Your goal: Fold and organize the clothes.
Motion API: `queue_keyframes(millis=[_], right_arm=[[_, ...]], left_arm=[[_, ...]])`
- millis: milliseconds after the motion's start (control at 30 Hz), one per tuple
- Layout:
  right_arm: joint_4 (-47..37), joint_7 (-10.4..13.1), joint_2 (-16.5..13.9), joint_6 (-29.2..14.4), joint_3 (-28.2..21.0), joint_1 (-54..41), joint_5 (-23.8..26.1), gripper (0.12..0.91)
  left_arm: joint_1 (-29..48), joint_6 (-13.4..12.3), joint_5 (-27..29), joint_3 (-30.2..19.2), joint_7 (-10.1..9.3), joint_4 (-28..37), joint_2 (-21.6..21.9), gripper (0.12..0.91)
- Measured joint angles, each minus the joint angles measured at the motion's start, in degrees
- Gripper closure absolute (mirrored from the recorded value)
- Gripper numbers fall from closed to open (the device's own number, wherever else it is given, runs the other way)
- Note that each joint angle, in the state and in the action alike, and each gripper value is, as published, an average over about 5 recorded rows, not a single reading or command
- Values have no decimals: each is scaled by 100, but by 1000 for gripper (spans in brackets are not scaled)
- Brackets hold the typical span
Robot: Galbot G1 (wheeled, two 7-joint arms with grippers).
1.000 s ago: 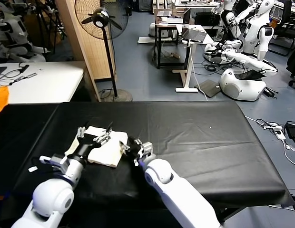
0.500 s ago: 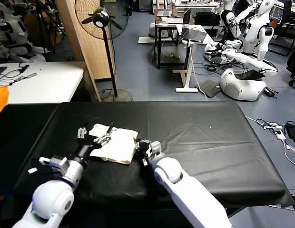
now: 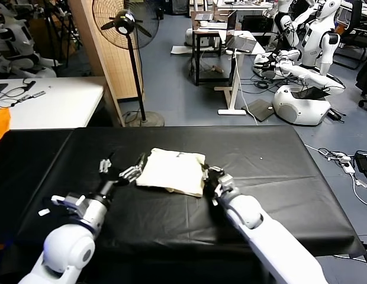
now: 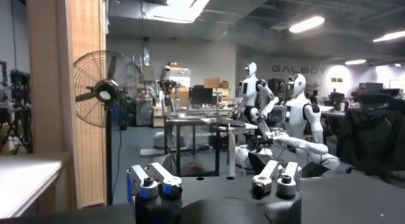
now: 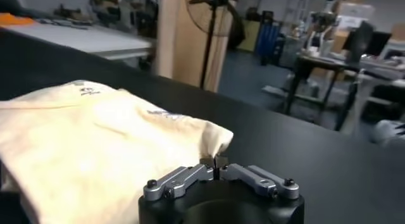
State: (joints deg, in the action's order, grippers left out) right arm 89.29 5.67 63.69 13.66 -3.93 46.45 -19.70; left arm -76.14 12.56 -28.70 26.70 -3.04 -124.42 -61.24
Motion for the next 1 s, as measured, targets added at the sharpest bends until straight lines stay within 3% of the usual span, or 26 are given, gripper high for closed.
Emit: queue_keyframes(millis=[133,267,433,500,567,700,900,1000], right_arm=[[-146,37,9,-449,202,101,101,839],[-63,331,72,-996,443,328,232,636],[255,637,160,-1655,846,819,316,353],[403,769,171,-1797,1042,1051,328,265],[619,891,180,-1784,1282,1330,332,230],[1270,837,256,-1477,1953,2038,230,227],[1946,583,398,-1064,3012,2981,208,227],[2088,516,537,-1006,3412,3256,233,227]], left_arm=[[-20,-73,7,-13,23,11,-5,232],[-83,-313,-26,33,149,19,25,232],[-151,-864,-70,55,516,116,-18,232],[-189,-1083,-127,76,649,155,-24,232],[-231,-1213,-180,98,702,193,-18,232],[-306,-1390,-22,58,563,369,-29,232],[-359,-1646,722,-79,-30,967,-186,232],[-426,-1740,1002,-85,-212,1221,-314,232]])
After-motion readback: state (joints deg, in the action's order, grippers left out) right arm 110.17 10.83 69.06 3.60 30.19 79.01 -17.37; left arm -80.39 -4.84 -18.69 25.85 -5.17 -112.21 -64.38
